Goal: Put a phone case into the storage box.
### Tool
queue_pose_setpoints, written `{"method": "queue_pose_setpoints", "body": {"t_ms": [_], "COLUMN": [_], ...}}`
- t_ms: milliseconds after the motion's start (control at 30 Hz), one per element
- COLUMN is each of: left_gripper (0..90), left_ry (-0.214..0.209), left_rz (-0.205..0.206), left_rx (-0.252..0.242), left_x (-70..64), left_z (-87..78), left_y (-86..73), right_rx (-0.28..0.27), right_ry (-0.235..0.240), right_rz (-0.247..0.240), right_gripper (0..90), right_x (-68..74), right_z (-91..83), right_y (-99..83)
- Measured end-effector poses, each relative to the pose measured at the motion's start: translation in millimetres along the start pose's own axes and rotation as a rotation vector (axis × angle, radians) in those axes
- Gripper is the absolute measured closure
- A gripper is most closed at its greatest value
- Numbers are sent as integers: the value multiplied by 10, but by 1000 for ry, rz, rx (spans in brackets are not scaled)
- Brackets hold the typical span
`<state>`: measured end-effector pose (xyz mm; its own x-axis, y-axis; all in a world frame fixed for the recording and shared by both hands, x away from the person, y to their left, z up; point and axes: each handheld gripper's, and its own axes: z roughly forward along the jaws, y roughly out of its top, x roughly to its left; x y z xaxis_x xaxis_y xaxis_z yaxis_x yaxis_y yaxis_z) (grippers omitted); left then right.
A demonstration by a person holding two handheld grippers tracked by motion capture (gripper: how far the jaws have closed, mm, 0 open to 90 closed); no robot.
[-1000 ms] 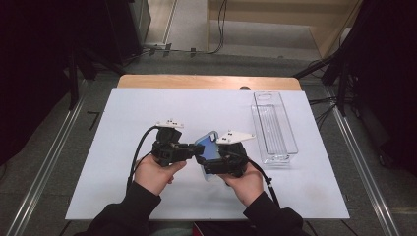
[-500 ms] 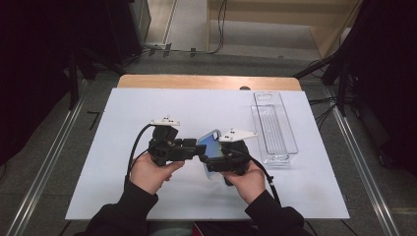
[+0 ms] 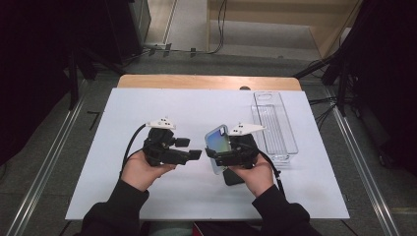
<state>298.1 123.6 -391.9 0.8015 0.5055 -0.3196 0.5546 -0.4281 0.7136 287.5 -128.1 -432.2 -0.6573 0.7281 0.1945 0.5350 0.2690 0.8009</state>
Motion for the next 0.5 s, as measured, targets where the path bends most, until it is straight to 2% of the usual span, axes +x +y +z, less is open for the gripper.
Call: {"method": "queue_pose_setpoints", "body": {"t_ms": [67,200,367,433,500], "left_gripper": [312,312,311,311,310], "left_ry": [-9,-36,-12,-22,-30], "left_rz": [30,38,49,49,58], "left_rx": [7,26,42,50,59], "left_x": [30,100,163,177,178], "left_z": [13,49,83,86,78], "left_y": [-44,-135,-265,-311,-351], "right_rx": [0,-5,-6,-2,6], "right_ry": [4,19,43,66,69], "right_rz": [1,1,-2,2,-11], "right_gripper": [153,153,153,153,153], "right_x": [-25,-67,-90,-104,-108], "right_z": [-27,-70,-121,-134,-142], "right_y": [7,22,48,55,59]}}
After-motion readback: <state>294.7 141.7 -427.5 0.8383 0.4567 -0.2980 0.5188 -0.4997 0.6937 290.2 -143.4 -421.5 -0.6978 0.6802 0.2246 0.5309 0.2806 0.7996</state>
